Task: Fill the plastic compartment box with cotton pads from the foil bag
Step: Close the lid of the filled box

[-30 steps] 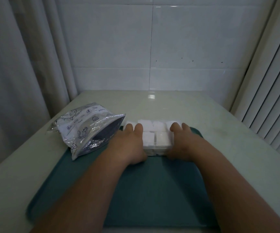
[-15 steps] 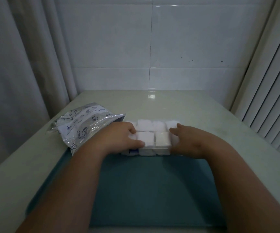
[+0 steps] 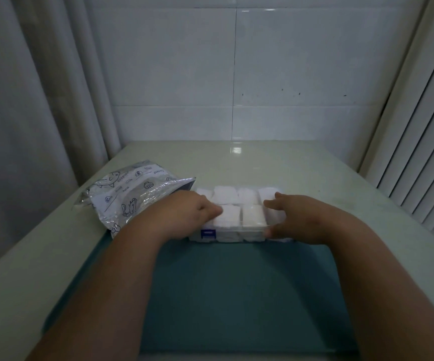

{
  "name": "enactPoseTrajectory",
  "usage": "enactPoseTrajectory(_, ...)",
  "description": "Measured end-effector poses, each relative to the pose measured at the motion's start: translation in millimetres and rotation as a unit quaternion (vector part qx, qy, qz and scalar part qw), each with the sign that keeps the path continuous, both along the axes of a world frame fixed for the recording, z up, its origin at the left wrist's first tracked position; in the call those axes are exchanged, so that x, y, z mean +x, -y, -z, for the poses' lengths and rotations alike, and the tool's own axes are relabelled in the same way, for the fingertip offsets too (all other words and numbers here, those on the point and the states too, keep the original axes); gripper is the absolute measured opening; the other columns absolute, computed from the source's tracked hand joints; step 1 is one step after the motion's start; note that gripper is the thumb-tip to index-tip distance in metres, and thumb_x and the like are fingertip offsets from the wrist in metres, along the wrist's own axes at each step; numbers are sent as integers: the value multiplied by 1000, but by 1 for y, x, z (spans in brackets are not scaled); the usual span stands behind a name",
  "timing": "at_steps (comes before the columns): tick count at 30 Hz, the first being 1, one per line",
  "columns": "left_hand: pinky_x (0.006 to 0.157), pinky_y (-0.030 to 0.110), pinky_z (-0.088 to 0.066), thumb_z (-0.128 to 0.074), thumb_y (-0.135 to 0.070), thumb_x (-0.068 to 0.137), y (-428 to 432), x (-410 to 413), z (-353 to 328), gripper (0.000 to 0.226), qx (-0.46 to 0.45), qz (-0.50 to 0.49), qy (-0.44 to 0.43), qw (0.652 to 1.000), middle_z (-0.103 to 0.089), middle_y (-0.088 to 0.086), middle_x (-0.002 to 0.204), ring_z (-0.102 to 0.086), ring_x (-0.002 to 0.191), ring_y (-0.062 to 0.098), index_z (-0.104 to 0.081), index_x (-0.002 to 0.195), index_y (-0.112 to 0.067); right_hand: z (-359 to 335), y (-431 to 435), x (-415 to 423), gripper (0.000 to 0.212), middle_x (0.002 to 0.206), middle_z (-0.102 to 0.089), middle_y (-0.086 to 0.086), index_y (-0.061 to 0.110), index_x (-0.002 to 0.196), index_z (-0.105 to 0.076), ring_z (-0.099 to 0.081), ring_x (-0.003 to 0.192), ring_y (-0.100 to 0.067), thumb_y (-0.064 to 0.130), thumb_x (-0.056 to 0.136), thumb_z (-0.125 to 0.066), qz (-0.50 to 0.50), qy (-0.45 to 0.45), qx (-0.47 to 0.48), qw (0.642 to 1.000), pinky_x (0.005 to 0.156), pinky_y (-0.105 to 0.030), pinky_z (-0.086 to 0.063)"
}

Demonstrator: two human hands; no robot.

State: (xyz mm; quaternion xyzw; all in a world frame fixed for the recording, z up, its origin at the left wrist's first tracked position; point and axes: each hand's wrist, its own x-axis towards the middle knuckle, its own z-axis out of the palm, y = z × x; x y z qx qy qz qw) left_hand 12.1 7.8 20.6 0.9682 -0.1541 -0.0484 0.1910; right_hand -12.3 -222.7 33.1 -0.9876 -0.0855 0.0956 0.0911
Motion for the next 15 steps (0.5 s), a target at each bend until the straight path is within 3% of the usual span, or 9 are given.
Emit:
enactPoseTrajectory(2,107,27,-34,-57,-52,90,-3,0,0,41,-7,6,-18,1000,-52,-10,143,-45,134,10,-64,124,-31,1,1,0,77,159,-22,-1,25,151,-28,-30,141,-25,48,87,-63,0,0,-1,1000,109,-35,-36)
enactPoseTrajectory(4,111,26,-30,-69,-57,78,-6,1,1,66,33,17,-18,999,-39,-15,152,-38,138,9,-53,138,-34,1,2,0,76,158,-24,-1,25,151,-28,-31,140,-25,49,87,-62,0,-3,-1,1000,110,-35,-35)
enactPoseTrajectory(6,112,25,-28,-76,-55,73,-7,1,1,77,48,22,-10,999,-33,-13,156,-35,140,8,-48,142,-35,1,3,1,73,157,-26,-2,25,150,-30,-32,139,-26,48,88,-61,-1,-7,-1,1000,109,-35,-35)
enactPoseTrajectory(11,100,22,-32,-74,-47,79,-3,1,-1,66,52,15,12,998,-45,-10,149,-42,134,12,-52,139,-32,2,5,3,75,159,-24,1,26,151,-30,-31,140,-22,45,87,-64,13,-12,23,1000,110,-32,-29)
enactPoseTrajectory(15,105,28,-37,-74,-49,78,-3,2,1,63,57,8,16,998,-48,-8,146,-45,131,14,-56,136,-33,3,4,3,74,155,-31,2,27,148,-36,-37,135,-22,42,84,-69,33,-13,40,999,106,-33,-40)
